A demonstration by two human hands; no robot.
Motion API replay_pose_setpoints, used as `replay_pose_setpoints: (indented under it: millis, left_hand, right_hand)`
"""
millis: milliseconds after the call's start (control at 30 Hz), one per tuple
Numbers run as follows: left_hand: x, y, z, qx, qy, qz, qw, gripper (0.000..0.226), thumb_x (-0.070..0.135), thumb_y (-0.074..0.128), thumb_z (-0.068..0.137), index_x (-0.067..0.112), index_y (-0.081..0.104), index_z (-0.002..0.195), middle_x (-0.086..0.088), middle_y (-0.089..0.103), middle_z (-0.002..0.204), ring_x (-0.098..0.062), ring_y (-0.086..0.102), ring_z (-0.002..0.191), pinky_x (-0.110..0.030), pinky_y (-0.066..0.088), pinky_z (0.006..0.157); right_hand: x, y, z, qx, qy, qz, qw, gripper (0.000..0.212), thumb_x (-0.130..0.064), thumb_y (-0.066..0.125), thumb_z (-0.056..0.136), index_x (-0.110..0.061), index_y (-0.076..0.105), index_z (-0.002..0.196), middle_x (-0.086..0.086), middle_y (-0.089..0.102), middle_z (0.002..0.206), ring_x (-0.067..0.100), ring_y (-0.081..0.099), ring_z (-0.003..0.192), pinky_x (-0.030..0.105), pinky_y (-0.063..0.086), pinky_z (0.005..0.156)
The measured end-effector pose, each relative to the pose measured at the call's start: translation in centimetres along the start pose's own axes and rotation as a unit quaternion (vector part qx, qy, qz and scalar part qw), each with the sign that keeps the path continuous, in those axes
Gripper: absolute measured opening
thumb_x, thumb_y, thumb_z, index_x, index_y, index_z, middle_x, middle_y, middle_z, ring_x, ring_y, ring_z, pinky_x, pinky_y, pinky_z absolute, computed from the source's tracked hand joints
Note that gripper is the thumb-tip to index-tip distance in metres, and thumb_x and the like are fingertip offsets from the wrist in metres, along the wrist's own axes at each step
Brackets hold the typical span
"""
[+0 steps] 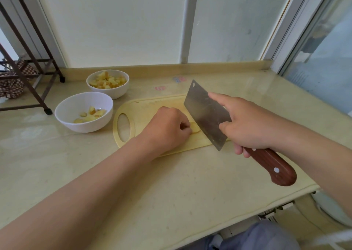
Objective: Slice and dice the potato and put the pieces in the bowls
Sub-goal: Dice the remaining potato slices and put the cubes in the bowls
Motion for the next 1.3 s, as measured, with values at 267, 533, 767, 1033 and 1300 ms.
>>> replay_pose_setpoints:
  millis: [267,533,767,1033,1300]
  left_hand:
    - [-0.5,0.5,0.3,-0.006,0.015,0.031,0.999,0.016,0.016,0.067,0.083,0.004,0.072,0.074,-0.011,0.071,0.076,-0.026,0.064,0.076,-0.039,0.052,0.073]
    - [-0.2,0.0,0.2,0.000,0.032,0.027,0.999,0.009,0.018,0.075,0.080,0.010,0.078,0.081,-0.002,0.074,0.074,-0.021,0.065,0.069,-0.034,0.051,0.070]
    - [-1.9,-1.3,0.0,0.013,-0.002,0.003,1.000,0.007,0.010,0.070,0.079,0.013,0.076,0.080,0.001,0.070,0.085,-0.013,0.062,0.076,-0.020,0.048,0.072]
    - [-3.8,-1.4,0.1,0.028,-0.089,-0.086,0.992,0.012,0.009,0.066,0.082,0.020,0.067,0.080,0.010,0.065,0.078,-0.003,0.058,0.072,-0.005,0.042,0.062]
    - [-4.6,-1.4,0.2,0.034,-0.104,-0.115,0.987,0.012,0.008,0.065,0.081,0.020,0.067,0.078,0.008,0.066,0.078,-0.004,0.060,0.072,-0.006,0.045,0.062]
  right_hand:
    - [-0.7,1.5,-0.2,-0.028,0.008,-0.015,0.999,0.087,-0.004,0.042,0.100,-0.052,0.004,0.162,0.010,0.062,0.078,0.015,0.065,0.040,0.027,0.052,0.042]
    - [-3.9,2.0,3.8,-0.023,-0.004,-0.075,0.997,0.093,0.001,0.040,0.095,-0.036,-0.007,0.165,0.010,0.062,0.089,0.021,0.071,0.056,0.035,0.062,0.051]
    - [-2.8,0.1,2.9,0.016,0.011,-0.015,1.000,0.093,0.001,0.037,0.089,-0.044,0.006,0.165,0.005,0.060,0.095,0.021,0.073,0.055,0.033,0.060,0.048]
    - [-3.1,1.0,1.4,0.003,-0.004,-0.006,1.000,0.090,-0.001,0.038,0.094,-0.045,0.004,0.164,0.004,0.059,0.090,0.022,0.073,0.053,0.028,0.056,0.044]
    - [-3.2,2.6,0.6,-0.021,0.005,-0.014,1.000,0.091,-0.001,0.037,0.095,-0.043,-0.004,0.164,0.007,0.061,0.091,0.014,0.067,0.046,0.029,0.057,0.048]
Point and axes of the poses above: each hand's wrist, its own z-axis towards the middle knuckle, its own y-axis out of the palm, x = y × z, the point moved 8 cm from there along z, towards the middle knuckle
